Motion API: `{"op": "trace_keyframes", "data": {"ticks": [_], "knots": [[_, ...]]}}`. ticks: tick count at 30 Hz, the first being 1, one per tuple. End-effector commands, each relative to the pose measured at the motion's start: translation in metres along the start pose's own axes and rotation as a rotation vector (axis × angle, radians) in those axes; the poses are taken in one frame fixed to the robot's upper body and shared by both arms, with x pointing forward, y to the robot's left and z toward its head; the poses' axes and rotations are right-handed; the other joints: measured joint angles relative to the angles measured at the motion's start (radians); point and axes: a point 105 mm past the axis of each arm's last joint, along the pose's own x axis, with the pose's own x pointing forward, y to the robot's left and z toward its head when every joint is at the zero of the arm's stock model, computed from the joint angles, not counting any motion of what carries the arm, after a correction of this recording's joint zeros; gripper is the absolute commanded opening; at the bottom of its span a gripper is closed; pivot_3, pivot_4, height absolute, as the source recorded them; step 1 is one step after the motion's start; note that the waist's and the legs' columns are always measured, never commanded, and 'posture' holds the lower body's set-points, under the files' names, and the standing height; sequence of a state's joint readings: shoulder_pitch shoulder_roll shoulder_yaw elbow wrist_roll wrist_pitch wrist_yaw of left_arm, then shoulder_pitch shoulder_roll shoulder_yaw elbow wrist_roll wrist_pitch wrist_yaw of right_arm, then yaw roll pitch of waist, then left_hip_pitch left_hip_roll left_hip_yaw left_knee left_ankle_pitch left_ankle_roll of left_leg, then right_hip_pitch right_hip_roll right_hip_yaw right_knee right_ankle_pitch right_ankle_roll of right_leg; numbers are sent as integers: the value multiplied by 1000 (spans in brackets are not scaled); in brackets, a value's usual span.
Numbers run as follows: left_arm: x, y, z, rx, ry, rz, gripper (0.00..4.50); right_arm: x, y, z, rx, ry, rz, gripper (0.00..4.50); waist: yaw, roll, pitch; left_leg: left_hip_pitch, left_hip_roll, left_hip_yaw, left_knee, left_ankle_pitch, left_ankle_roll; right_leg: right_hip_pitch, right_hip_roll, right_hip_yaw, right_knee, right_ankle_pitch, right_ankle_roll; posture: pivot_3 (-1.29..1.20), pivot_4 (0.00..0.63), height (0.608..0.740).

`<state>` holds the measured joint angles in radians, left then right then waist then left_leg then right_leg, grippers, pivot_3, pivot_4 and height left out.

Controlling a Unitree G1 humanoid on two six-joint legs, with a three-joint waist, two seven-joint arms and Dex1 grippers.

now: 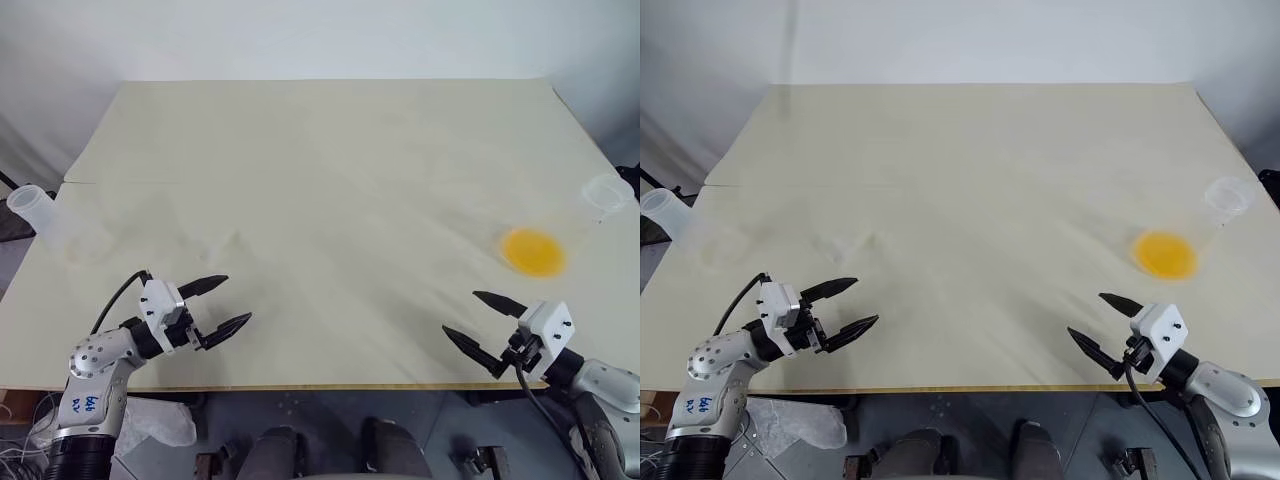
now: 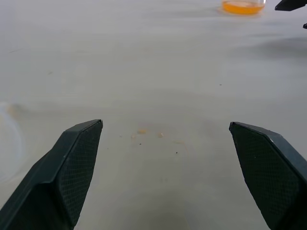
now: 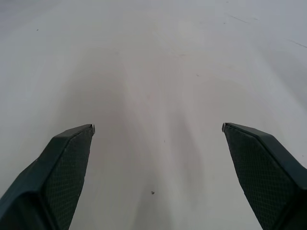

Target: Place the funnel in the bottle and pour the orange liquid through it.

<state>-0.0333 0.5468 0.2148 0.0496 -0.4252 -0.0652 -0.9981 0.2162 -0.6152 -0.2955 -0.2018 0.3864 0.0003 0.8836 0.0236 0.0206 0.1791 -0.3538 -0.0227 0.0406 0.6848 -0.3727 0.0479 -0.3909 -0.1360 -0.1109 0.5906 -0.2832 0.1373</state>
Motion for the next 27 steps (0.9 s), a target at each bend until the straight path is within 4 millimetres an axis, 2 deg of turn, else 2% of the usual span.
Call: {"op": "trace_keyframes", "data": {"ticks": [1, 9, 13, 15, 17, 20, 23, 27], "knots": [[-1, -1, 10, 20, -31, 3, 4500, -3, -5, 13, -38, -33, -10, 4465, 0, 0, 0, 0, 0, 0, 0, 0, 0, 0, 0, 0, 0, 0, 0, 0, 150, 740], [3, 9, 13, 8, 4, 120, 4500, 4, -5, 14, -31, -42, 7, 4465, 0, 0, 0, 0, 0, 0, 0, 0, 0, 0, 0, 0, 0, 0, 0, 0, 150, 740], [-4, 20, 24, 39, -12, 219, 4500, 14, 0, 22, -49, -65, 21, 4465, 0, 0, 0, 0, 0, 0, 0, 0, 0, 0, 0, 0, 1, 0, 0, 0, 150, 740], [-14, 27, 33, 35, -41, 318, 4500, 19, 4, 28, -41, -92, 24, 4465, 0, 0, 0, 0, 0, 0, 0, 0, 0, 0, 0, 0, 1, 0, 0, 0, 150, 740], [-23, 26, 38, 28, -63, 377, 4500, 24, 5, 31, -32, -102, 23, 4465, -2, 0, 0, 0, 1, 0, 0, 0, 0, 0, 1, 0, 1, 0, 0, 0, 150, 740], [-42, 20, 34, 22, -35, 469, 4500, 32, 10, 32, -24, -110, 45, 4465, -6, -1, 0, 1, 1, 0, 0, 0, -1, 0, 0, 1, 0, 0, 0, 0, 150, 740], [-81, 23, 38, -23, -82, 711, 4500, 46, 7, 42, -16, -149, 81, 4465, -7, -2, 1, 1, 1, 0, 0, 0, -1, 0, 1, 2, 0, 0, 0, 0, 150, 740], [-111, 31, 42, -61, -101, 905, 4500, 59, -1, 48, -31, -169, 102, 4465, 0, -4, 2, 1, 2, -1, 2, 0, -1, 1, 0, 6, 0, 0, -1, 0, 150, 740]]}}
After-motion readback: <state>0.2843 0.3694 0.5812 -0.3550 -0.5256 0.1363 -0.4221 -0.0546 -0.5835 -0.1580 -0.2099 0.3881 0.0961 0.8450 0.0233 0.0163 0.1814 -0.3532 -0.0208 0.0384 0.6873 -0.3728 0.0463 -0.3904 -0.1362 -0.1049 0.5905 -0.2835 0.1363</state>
